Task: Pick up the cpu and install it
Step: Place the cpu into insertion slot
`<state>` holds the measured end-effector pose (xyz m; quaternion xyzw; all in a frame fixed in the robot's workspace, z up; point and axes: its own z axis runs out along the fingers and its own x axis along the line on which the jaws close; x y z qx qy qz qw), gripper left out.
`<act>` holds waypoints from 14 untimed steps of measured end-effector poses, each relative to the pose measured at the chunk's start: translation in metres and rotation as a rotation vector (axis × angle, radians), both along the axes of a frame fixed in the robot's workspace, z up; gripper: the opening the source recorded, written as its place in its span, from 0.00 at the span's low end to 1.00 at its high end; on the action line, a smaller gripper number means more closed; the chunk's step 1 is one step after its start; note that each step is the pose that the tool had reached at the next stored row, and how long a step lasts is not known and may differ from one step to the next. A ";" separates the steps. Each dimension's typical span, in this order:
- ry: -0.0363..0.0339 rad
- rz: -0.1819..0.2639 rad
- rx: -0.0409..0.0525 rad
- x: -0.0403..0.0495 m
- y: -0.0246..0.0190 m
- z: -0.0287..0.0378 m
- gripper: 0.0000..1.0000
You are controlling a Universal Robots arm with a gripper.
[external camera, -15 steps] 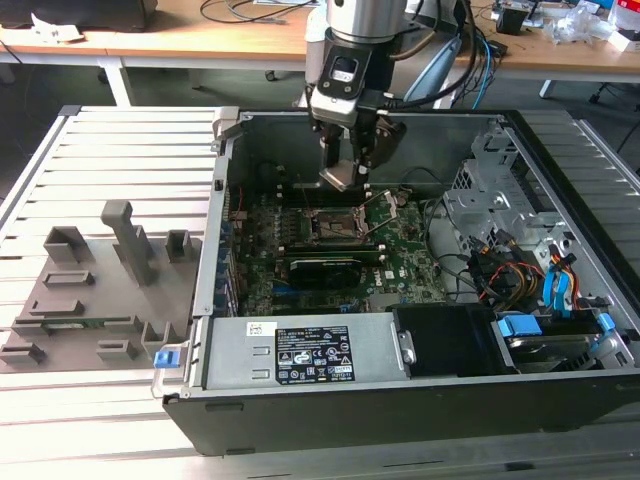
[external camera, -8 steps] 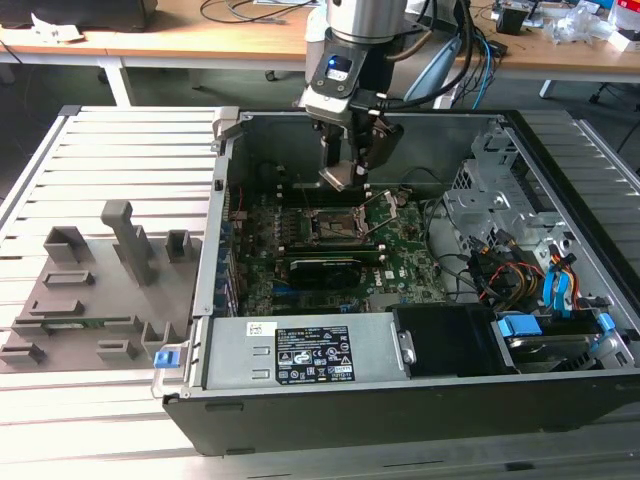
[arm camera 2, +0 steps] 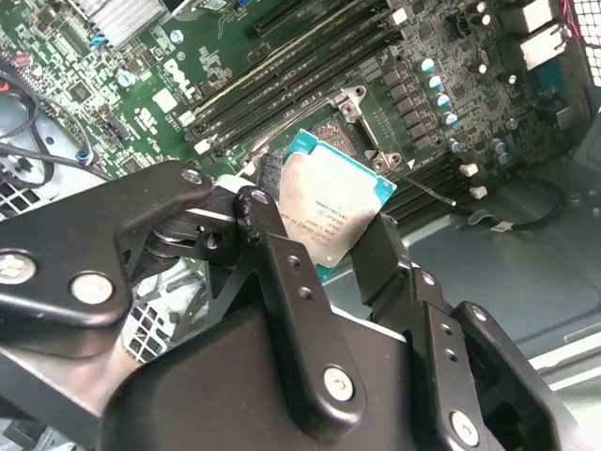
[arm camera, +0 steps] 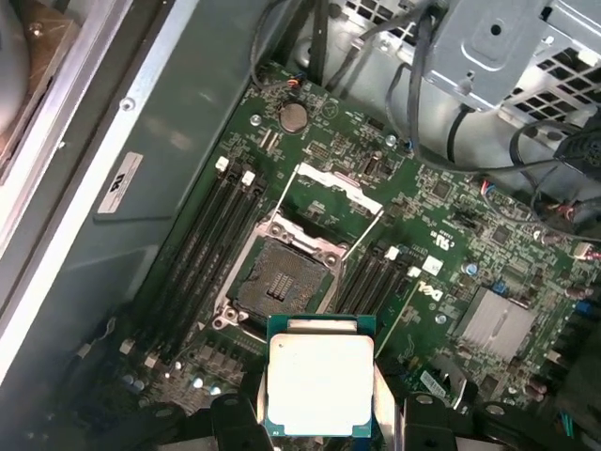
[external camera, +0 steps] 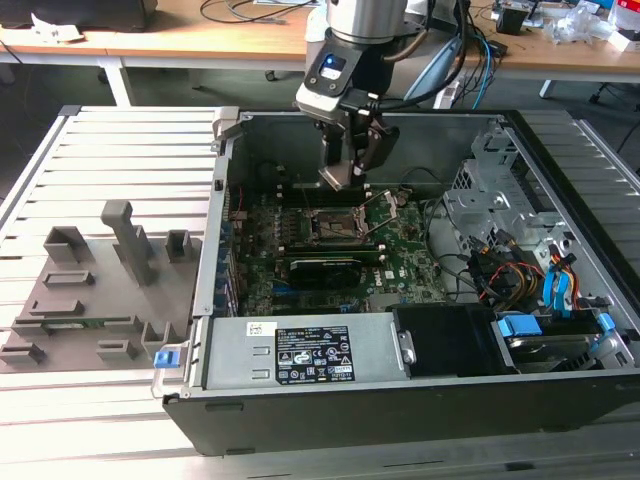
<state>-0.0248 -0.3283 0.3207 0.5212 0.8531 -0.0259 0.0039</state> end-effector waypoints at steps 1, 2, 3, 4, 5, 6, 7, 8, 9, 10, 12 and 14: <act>0.0000 -0.013 0.0000 0.0000 0.0000 0.0000 0.54; 0.0000 -0.030 -0.0001 0.0000 0.0000 -0.0001 0.54; 0.0001 -0.050 -0.0001 0.0000 0.0000 -0.0001 0.54; 0.0000 -0.070 -0.0001 0.0000 0.0000 -0.0002 0.54; 0.0001 -0.084 -0.0001 0.0000 0.0000 -0.0002 0.54; 0.0001 -0.099 -0.0001 0.0000 0.0000 -0.0003 0.54; 0.0001 -0.107 -0.0001 0.0000 0.0000 -0.0003 0.54; 0.0001 -0.121 -0.0001 0.0000 0.0000 -0.0003 0.54; 0.0001 -0.128 -0.0002 0.0000 0.0000 -0.0004 0.54; 0.0001 -0.135 -0.0001 0.0000 0.0000 -0.0004 0.54; 0.0001 -0.155 -0.0001 0.0000 0.0000 -0.0005 0.54; 0.0000 -0.187 -0.0002 0.0000 0.0000 -0.0006 0.54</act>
